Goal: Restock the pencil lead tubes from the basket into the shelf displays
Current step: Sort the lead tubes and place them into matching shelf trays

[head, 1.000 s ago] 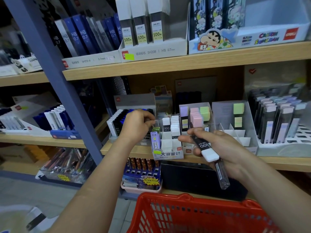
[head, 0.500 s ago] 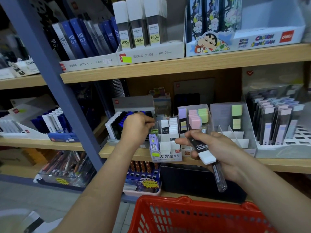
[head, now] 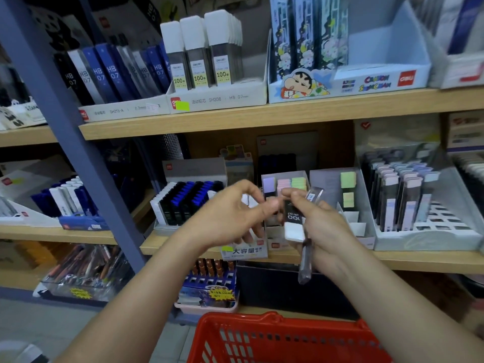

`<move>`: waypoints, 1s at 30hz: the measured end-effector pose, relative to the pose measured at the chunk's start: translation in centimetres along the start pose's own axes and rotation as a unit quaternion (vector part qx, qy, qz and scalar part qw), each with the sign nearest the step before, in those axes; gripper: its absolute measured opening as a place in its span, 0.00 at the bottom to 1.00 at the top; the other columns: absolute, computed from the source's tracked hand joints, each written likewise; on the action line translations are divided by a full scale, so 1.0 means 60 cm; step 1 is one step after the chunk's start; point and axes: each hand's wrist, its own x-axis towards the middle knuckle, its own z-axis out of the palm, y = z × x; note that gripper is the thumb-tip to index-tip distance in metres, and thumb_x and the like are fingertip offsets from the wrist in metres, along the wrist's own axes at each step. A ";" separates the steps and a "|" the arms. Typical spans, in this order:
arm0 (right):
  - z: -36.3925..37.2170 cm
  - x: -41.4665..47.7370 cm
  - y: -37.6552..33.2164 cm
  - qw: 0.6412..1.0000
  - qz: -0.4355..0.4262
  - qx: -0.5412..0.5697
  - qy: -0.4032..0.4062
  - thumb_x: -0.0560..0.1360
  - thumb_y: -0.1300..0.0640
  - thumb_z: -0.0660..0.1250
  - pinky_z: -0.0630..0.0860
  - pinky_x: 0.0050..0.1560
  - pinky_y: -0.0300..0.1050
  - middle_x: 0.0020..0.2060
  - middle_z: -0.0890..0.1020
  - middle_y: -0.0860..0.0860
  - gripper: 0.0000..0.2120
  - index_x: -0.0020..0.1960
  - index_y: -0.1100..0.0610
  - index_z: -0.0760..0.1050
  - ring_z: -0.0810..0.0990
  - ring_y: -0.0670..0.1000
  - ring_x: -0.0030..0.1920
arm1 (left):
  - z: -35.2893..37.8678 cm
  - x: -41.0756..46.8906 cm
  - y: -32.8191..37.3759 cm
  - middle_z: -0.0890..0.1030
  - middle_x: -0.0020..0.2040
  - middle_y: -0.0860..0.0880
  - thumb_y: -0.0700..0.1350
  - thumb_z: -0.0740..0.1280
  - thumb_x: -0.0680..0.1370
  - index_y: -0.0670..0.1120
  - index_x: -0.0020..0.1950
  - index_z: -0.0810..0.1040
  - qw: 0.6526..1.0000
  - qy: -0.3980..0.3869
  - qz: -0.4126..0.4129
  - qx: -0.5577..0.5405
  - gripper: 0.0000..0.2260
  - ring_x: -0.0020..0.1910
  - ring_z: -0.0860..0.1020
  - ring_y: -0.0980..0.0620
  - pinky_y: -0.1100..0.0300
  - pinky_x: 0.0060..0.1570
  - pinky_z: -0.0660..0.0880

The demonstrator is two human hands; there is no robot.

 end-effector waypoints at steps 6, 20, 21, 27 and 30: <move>0.002 -0.002 -0.004 0.999 -0.032 -0.013 0.032 0.83 0.54 0.59 0.70 0.22 0.38 0.44 0.86 0.52 0.10 0.54 0.55 0.79 0.79 0.47 0.31 | 0.036 -0.009 0.014 0.84 0.36 0.44 0.41 0.72 0.74 0.44 0.55 0.70 0.971 -0.039 -0.040 -0.232 0.15 0.32 0.81 0.49 0.59 0.35 0.79; -0.045 -0.002 -0.022 0.958 0.031 -0.257 -0.125 0.81 0.45 0.61 0.59 0.22 0.35 0.27 0.71 0.48 0.12 0.55 0.53 0.75 0.64 0.45 0.24 | 0.002 0.001 -0.004 0.84 0.37 0.46 0.35 0.73 0.72 0.41 0.48 0.80 0.962 0.154 0.018 -0.223 0.07 0.35 0.82 0.51 0.63 0.38 0.80; -0.047 -0.002 -0.024 0.962 0.058 -0.234 -0.127 0.80 0.44 0.61 0.58 0.22 0.35 0.28 0.71 0.48 0.15 0.56 0.54 0.75 0.64 0.45 0.24 | -0.004 0.002 -0.007 0.85 0.39 0.47 0.35 0.73 0.72 0.43 0.47 0.82 0.964 0.173 0.026 -0.201 0.07 0.37 0.82 0.51 0.62 0.40 0.80; -0.050 -0.003 -0.034 0.989 0.083 -0.088 -0.088 0.83 0.50 0.59 0.60 0.17 0.33 0.40 0.85 0.55 0.15 0.61 0.58 0.77 0.79 0.51 0.28 | -0.032 0.020 -0.040 0.83 0.44 0.56 0.40 0.71 0.76 0.51 0.53 0.82 0.958 0.277 0.067 -0.021 0.09 0.43 0.81 0.60 0.66 0.44 0.77; -0.047 -0.013 -0.035 0.981 0.084 -0.146 -0.100 0.83 0.42 0.53 0.59 0.17 0.33 0.46 0.86 0.58 0.16 0.62 0.46 0.74 0.86 0.59 0.35 | -0.015 0.025 -0.052 0.81 0.40 0.59 0.42 0.70 0.76 0.54 0.51 0.81 0.965 0.247 0.065 0.060 0.08 0.40 0.79 0.62 0.66 0.42 0.74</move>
